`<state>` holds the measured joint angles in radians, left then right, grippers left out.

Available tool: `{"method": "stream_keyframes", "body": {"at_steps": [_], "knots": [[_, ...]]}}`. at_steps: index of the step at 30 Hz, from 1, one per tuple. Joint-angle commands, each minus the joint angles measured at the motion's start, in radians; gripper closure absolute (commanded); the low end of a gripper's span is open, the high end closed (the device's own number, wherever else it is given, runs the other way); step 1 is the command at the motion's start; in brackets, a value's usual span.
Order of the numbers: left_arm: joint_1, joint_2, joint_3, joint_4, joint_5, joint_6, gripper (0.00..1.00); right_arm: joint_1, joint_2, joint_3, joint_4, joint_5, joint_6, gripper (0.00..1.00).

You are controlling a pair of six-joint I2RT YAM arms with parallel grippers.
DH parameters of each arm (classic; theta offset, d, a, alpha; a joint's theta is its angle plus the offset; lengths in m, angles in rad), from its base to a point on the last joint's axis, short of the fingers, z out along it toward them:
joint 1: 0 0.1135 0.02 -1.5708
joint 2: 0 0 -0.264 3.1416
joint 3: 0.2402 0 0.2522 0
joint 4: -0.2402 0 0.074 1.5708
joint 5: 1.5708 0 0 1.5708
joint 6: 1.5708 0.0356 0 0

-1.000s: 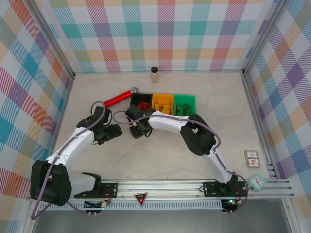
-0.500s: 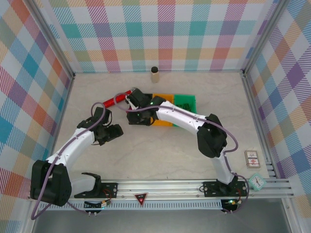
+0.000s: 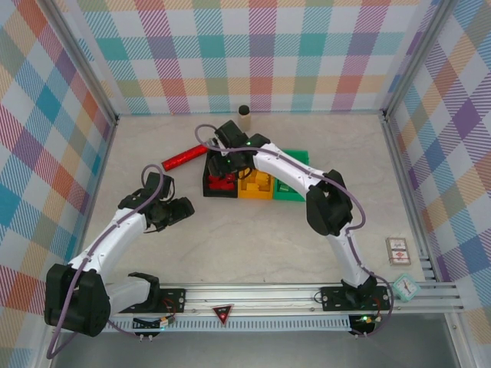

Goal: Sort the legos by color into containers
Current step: Place the lego in the container, then reset both arms

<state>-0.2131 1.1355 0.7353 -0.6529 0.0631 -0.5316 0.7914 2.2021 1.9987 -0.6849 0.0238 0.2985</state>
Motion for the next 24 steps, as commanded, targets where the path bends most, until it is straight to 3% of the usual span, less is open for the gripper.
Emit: {"method": "stream_keyframes", "body": {"at_steps": [1, 11, 24], "knots": [[0.014, -0.017, -0.019, -0.014, 0.009, -0.008, 0.24, 0.012, -0.104, -0.099, 0.021, -0.031, 0.011, 0.39], [0.014, -0.028, -0.023, 0.042, 0.006, -0.020, 0.24, 0.023, -0.424, -0.555, 0.210, -0.011, 0.022, 0.38], [0.014, -0.162, -0.057, 0.115, -0.101, -0.026, 0.24, 0.024, -0.869, -1.017, 0.302, 0.354, 0.045, 0.34]]}}
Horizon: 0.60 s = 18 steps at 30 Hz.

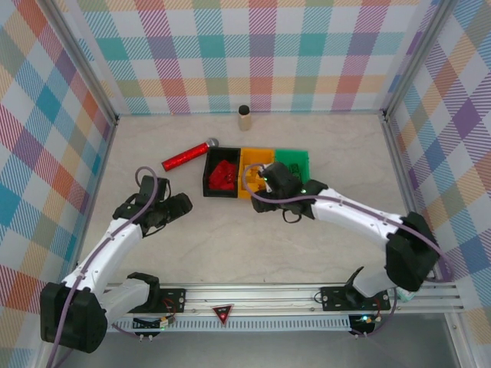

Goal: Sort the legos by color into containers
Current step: Reset both arms

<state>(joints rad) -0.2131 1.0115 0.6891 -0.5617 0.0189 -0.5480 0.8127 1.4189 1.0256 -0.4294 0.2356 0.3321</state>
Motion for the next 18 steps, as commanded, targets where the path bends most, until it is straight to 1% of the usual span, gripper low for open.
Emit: {"method": "stream_keyframes", "body": {"at_steps": [1, 3, 6, 8, 9, 10, 11, 13, 14, 18], "knots": [[0.014, -0.051, -0.008, 0.020, -0.079, -0.008, 0.25, 0.000, -0.128, -0.066, 0.047, 0.179, 0.004, 0.33], [0.015, -0.074, -0.001, 0.011, -0.119, -0.004, 0.25, -0.013, -0.197, -0.101, 0.051, 0.227, -0.020, 0.25], [0.015, -0.094, 0.023, -0.009, -0.181, 0.010, 0.23, -0.037, -0.288, -0.133, 0.039, 0.302, -0.059, 0.21], [0.015, -0.099, 0.042, -0.024, -0.228, 0.016, 0.21, -0.050, -0.354, -0.165, 0.057, 0.382, -0.084, 0.08], [0.015, -0.102, 0.048, -0.028, -0.252, 0.015, 0.21, -0.061, -0.383, -0.183, 0.075, 0.415, -0.099, 0.03], [0.017, -0.106, 0.053, -0.031, -0.279, 0.010, 0.19, -0.077, -0.413, -0.206, 0.094, 0.448, -0.107, 0.01], [0.016, -0.113, 0.055, -0.033, -0.311, 0.000, 0.10, -0.099, -0.438, -0.222, 0.110, 0.462, -0.120, 0.01], [0.018, -0.118, 0.060, -0.023, -0.348, -0.005, 0.06, -0.148, -0.479, -0.245, 0.121, 0.462, -0.134, 0.01], [0.018, -0.116, 0.067, -0.027, -0.369, -0.009, 0.00, -0.171, -0.493, -0.253, 0.127, 0.461, -0.139, 0.01], [0.023, -0.101, 0.099, -0.030, -0.460, -0.003, 0.00, -0.287, -0.525, -0.293, 0.157, 0.462, -0.138, 0.01]]}}
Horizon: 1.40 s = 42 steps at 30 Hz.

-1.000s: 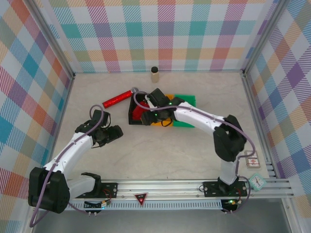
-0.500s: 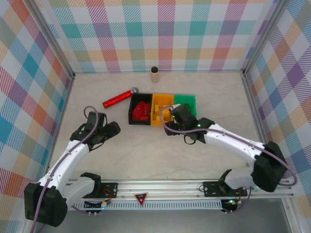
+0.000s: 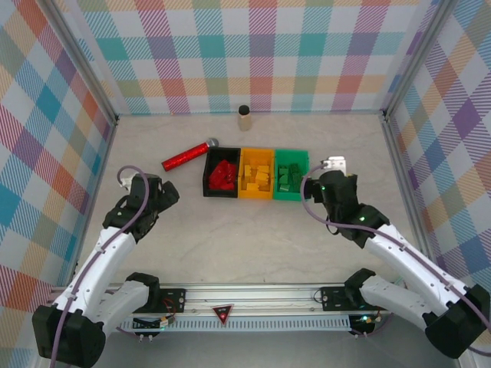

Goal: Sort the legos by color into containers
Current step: Reset both arms

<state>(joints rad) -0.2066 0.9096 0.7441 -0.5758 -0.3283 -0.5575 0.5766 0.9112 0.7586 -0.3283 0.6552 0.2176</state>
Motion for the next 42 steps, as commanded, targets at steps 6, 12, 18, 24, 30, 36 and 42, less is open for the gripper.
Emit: {"method": "stream_keyframes", "body": {"at_steps": [6, 12, 18, 24, 30, 36, 42], "knots": [[0.019, -0.019, 0.050, 0.008, -0.283, 0.032, 0.00, -0.219, 0.009, -0.156, 0.257, 0.017, -0.013, 0.01], [0.021, -0.046, -0.148, 0.369, -0.417, 0.191, 0.03, -0.330, 0.104, -0.244, 0.464, -0.108, -0.112, 0.01], [0.021, 0.040, -0.313, 0.643, -0.505, 0.240, 0.00, -0.443, 0.181, -0.279, 0.585, -0.280, -0.183, 0.01], [0.024, 0.187, -0.382, 0.896, -0.485, 0.359, 0.00, -0.534, 0.238, -0.388, 0.815, -0.456, -0.175, 0.01], [0.050, 0.312, -0.437, 1.192, -0.423, 0.451, 0.00, -0.556, 0.364, -0.417, 0.993, -0.503, -0.207, 0.01], [0.107, 0.471, -0.336, 1.217, -0.332, 0.511, 0.00, -0.557, 0.564, -0.356, 1.116, -0.663, -0.217, 0.01], [0.110, 0.489, -0.319, 1.214, -0.246, 0.560, 0.00, -0.571, 0.615, -0.345, 1.137, -0.713, -0.220, 0.01]]}}
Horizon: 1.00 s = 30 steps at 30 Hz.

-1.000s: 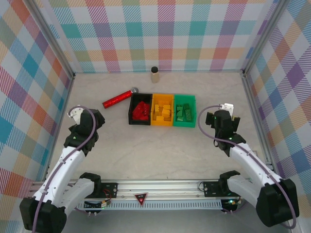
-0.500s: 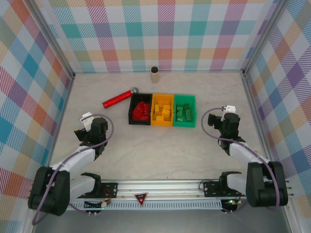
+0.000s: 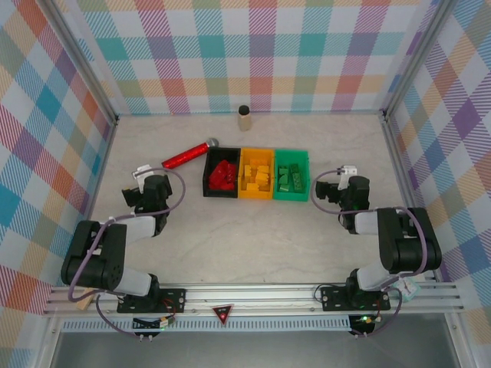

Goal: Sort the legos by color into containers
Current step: Reset both arms

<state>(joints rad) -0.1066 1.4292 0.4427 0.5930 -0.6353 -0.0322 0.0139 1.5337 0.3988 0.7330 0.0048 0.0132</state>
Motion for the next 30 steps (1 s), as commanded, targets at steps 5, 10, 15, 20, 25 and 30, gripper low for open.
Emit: {"method": "stream_keyframes", "body": {"at_steps": [5, 10, 15, 20, 25, 30], "knots": [[0.010, -0.071, -0.105, 0.165, 0.186, -0.056, 0.00, -0.008, -0.002, 0.015, 0.085, -0.066, -0.017, 0.01], [0.009, 0.093, -0.021, 0.187, 0.356, 0.023, 0.00, -0.008, -0.003, 0.016, 0.079, -0.064, -0.017, 0.01], [0.010, 0.140, -0.043, 0.276, 0.386, 0.038, 0.00, -0.008, -0.003, 0.017, 0.080, -0.064, -0.016, 0.01], [0.009, 0.149, -0.044, 0.291, 0.383, 0.042, 0.00, -0.008, -0.002, 0.017, 0.080, -0.064, -0.016, 0.01], [0.009, 0.149, -0.044, 0.290, 0.383, 0.041, 0.00, -0.008, -0.003, 0.017, 0.077, -0.064, -0.014, 0.01], [0.009, 0.148, -0.043, 0.290, 0.383, 0.040, 0.00, -0.009, 0.000, 0.020, 0.073, -0.068, -0.015, 0.01]]}}
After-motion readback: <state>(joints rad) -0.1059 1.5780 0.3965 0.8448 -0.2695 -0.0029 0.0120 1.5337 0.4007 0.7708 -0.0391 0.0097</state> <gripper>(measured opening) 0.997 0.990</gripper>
